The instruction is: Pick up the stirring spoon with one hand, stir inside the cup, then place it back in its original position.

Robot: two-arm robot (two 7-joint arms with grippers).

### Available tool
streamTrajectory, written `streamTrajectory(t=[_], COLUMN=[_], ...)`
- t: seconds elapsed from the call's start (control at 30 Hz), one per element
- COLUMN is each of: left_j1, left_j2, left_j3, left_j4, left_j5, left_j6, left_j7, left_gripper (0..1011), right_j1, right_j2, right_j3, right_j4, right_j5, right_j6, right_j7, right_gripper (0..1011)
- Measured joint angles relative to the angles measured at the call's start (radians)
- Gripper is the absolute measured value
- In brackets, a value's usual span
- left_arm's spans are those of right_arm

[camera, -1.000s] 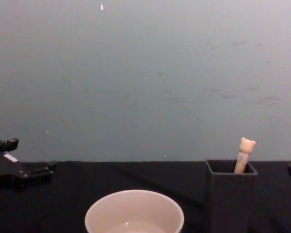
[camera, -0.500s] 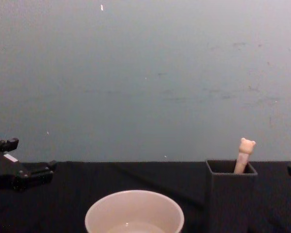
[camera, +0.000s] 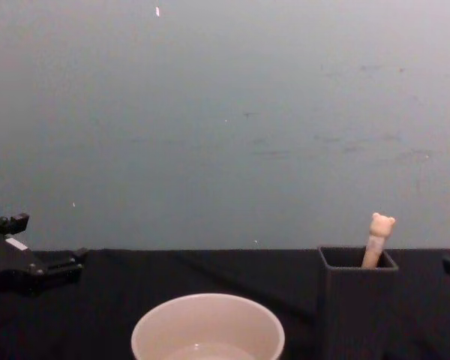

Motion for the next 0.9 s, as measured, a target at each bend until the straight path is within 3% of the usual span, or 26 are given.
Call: streamTrajectory(t=[0.2,0.5,0.6,0.9], left_j1=[0.0,0.0,0.0,0.0], left_j2=[0.0,0.0,0.0,0.0], left_j3=[0.0,0.0,0.0,0.0], left_j4=[0.0,0.0,0.0,0.0], left_j5=[0.0,0.0,0.0,0.0], left_j6=[0.0,0.0,0.0,0.0], left_j7=[0.0,0.0,0.0,0.0], left_gripper=[1001,1001,1001,1001], right_j1=[-0.024,-0.127,-0.166,-0.171], right_j2=[0.013,0.052,0.061,0.03], right_j3=[0.028,0.11,0.138,0.149], right_j4=[-0.038,-0.149,-0.192,-0.207], right_j5=[0.036,0.155,0.212,0.278], right_j6=[0.019,0.02,0.01,-0.001], right_j7=[0.044,0.129,0.182,0.278], right_gripper=[1003,1002,1002,1003])
